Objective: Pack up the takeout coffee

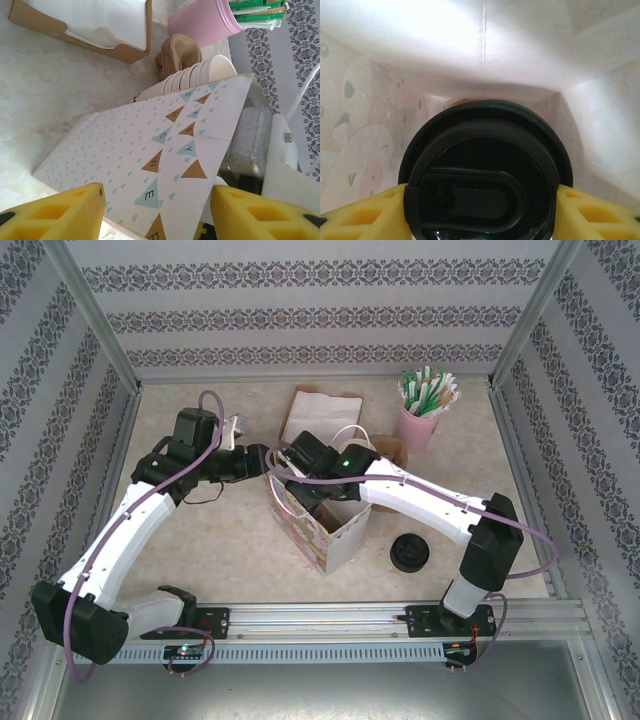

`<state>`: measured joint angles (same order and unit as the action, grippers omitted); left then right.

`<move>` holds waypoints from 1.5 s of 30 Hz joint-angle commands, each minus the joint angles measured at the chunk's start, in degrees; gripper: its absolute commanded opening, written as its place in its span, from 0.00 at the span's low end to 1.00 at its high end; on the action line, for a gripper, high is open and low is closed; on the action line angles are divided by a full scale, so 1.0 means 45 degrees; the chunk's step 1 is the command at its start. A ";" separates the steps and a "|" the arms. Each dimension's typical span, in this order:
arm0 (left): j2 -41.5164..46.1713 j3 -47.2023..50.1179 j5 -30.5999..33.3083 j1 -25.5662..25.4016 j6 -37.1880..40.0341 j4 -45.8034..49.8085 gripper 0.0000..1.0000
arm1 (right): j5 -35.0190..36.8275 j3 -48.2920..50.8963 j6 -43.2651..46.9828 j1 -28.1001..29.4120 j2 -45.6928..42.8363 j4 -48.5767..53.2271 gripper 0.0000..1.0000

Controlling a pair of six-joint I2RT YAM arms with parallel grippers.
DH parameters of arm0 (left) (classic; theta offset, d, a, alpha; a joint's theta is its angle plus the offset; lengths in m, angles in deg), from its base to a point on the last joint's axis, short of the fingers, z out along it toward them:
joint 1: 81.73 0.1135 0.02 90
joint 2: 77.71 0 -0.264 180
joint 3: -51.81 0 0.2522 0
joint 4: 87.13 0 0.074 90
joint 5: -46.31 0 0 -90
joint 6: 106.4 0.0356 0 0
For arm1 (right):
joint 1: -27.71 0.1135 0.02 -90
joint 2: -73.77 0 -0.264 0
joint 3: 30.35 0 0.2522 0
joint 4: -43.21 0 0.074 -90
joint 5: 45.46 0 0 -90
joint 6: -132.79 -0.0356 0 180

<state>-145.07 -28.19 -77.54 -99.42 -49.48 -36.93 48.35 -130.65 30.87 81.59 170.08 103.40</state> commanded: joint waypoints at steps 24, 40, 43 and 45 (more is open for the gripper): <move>0.1895 -0.0191 0.3386 -0.0119 -0.0060 0.0061 0.60 | 0.0169 0.0601 -0.0132 0.0017 0.1426 0.0967 0.60; 0.1847 0.0222 0.3789 -0.0082 -0.0378 -0.0316 0.60 | -0.0222 0.0612 -0.0782 -0.0081 0.3040 0.2541 0.61; 0.1810 0.0259 0.3756 -0.0087 -0.0403 -0.0328 0.60 | -0.0412 0.0892 -0.0900 -0.0081 0.3162 0.2422 0.61; 0.1773 0.0276 0.3703 -0.0107 -0.0402 -0.0332 0.60 | -0.0557 0.1042 -0.0982 -0.0081 0.3261 0.2367 0.61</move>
<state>-136.91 -27.82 -61.19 -99.40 -50.72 -36.93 48.31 -131.57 28.53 81.48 177.71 105.28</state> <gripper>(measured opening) 0.603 0.612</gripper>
